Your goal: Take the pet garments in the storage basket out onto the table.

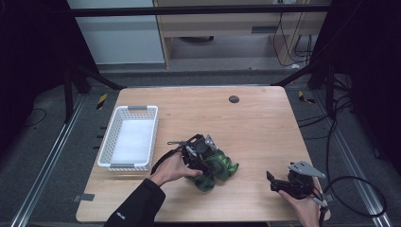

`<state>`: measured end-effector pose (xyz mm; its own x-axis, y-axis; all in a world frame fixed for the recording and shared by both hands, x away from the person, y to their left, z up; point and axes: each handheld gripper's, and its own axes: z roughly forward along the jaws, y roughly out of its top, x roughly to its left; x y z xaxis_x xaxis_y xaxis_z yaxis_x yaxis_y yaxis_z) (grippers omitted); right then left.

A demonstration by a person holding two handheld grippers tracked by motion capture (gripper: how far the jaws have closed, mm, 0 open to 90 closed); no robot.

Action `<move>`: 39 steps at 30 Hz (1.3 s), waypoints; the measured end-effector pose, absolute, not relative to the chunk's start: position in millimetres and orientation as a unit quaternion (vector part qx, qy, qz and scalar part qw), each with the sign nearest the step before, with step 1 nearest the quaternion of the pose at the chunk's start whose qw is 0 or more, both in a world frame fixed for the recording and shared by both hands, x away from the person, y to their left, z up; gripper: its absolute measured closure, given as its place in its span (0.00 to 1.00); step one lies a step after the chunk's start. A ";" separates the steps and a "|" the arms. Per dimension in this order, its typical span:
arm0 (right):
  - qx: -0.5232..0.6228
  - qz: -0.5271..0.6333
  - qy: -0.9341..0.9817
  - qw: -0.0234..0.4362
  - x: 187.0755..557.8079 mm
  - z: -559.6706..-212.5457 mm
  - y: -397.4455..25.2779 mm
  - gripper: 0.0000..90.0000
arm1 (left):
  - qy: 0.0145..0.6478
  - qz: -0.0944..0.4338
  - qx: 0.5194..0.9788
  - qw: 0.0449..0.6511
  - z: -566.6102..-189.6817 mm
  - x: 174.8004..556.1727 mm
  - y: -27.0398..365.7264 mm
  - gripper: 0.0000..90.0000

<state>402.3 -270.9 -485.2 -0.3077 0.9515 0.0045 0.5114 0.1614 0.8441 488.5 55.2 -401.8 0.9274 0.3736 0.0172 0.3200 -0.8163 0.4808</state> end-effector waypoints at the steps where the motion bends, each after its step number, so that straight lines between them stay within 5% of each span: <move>1: 0.519 0.392 0.707 0.279 401.9 -484.7 -270.4 0.04 | 0.182 0.057 0.950 0.248 -400.5 487.7 56.9 0.44; 11: 0.520 0.391 0.705 0.281 402.0 -484.7 -270.7 0.04 | 0.196 0.067 0.925 0.319 -388.2 475.4 75.9 0.25; 39: 0.518 0.388 0.708 0.284 402.1 -486.3 -269.5 0.04 | 0.333 0.173 0.801 0.467 -402.3 430.7 175.1 0.28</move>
